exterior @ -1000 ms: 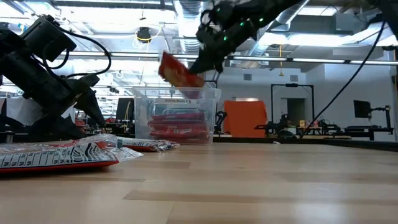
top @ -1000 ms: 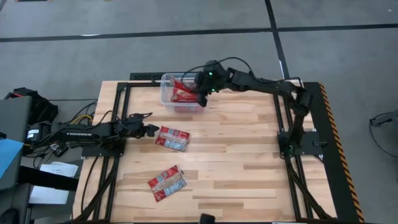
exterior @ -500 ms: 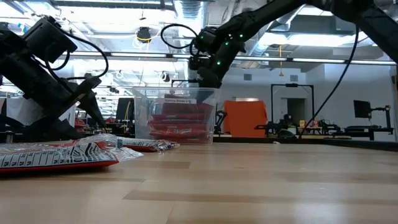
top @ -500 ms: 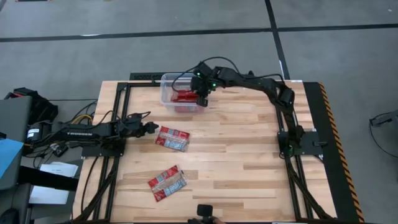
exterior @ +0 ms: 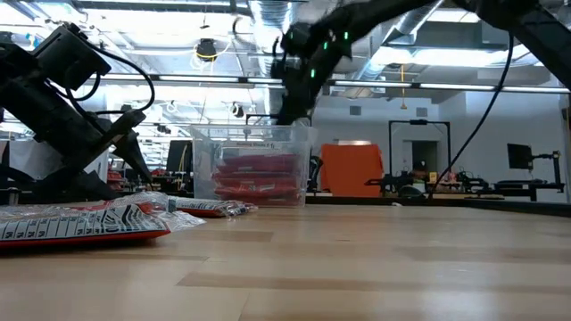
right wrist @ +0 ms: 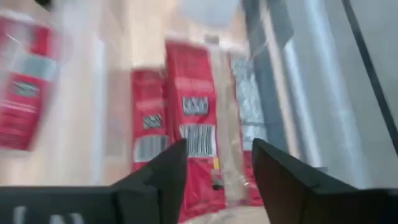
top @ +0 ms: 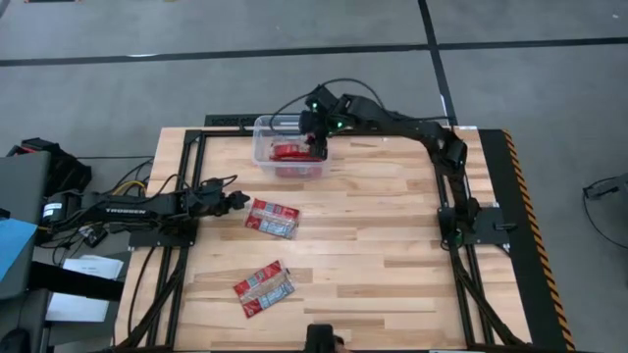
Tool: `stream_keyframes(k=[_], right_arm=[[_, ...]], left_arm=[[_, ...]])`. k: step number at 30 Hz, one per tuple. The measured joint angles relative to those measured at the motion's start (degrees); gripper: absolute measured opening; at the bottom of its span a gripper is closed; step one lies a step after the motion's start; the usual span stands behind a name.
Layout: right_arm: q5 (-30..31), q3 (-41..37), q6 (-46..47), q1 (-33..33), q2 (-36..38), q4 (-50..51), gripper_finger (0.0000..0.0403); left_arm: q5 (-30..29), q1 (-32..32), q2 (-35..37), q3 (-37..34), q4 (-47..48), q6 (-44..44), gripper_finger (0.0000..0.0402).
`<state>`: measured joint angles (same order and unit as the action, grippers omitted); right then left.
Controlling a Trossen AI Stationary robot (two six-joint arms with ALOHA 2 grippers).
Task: Sort popcorn bags into baskets
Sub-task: Put the red popcorn bag into the transparent bin
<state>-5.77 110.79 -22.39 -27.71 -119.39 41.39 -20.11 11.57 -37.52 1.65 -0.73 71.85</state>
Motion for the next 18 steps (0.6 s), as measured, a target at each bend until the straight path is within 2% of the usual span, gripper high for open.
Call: stream_keyframes(k=[4,8,11,18], right_arm=[[-3.92,9.66,0.06,1.34,1.73,11.69,0.0231],[-6.69,15.9,1.7,4.07,5.33,20.83,0.0239],[-6.37,16.23,2.79,6.46,8.76,24.59,0.0237],[-6.21,16.23,6.96,10.54,12.51,33.3,0.0223]], left_arm=[[1.98,-0.02,0.02,-0.02,0.06,-0.65,0.0261],[8.24,0.0,0.02,-0.02,0.46,-4.45,0.0261],[12.47,-0.02,-0.06,-0.02,1.08,-6.45,0.0261],[12.56,-0.33,-3.52,0.09,0.62,-5.54,0.0261]])
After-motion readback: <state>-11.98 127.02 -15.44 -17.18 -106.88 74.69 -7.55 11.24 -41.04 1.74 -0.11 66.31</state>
